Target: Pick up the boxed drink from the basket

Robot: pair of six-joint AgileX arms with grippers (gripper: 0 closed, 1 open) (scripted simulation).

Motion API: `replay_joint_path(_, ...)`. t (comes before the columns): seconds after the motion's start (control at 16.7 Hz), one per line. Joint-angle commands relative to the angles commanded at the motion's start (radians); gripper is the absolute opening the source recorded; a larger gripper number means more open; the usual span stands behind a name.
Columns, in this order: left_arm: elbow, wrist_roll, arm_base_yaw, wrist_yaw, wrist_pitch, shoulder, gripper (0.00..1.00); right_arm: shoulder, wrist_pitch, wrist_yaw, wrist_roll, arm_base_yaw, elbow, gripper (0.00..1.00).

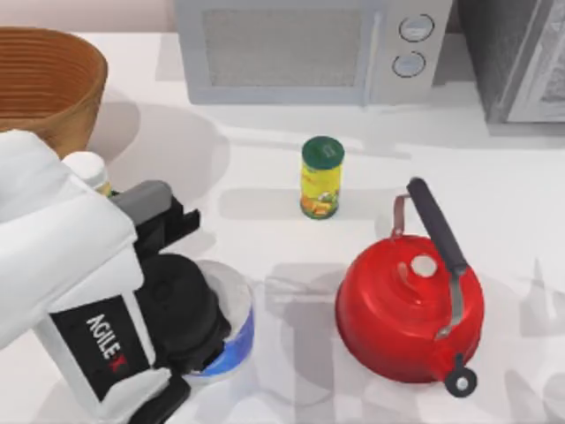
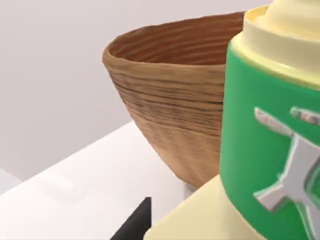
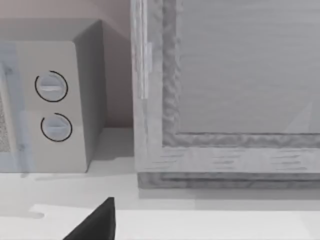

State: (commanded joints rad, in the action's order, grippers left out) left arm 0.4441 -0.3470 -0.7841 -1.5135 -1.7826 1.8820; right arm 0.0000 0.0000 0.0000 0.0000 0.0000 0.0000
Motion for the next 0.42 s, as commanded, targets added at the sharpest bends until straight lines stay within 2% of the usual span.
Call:
replay_joint_path(0.06,0.000,0.000,0.000,0.000,0.000,0.000,0.98,0.000,0.000,0.000,0.000,0.000,0.000,1.00)
replay_joint_path(0.12,0.000,0.000,0.000,0.000,0.000,0.000,1.00,0.000,0.000,0.000,0.000,0.000,0.000,1.00)
replay_joint_path(0.42,0.000,0.000,0.000,0.000,0.000,0.000,1.00,0.000,0.000,0.000,0.000,0.000,0.000,1.00)
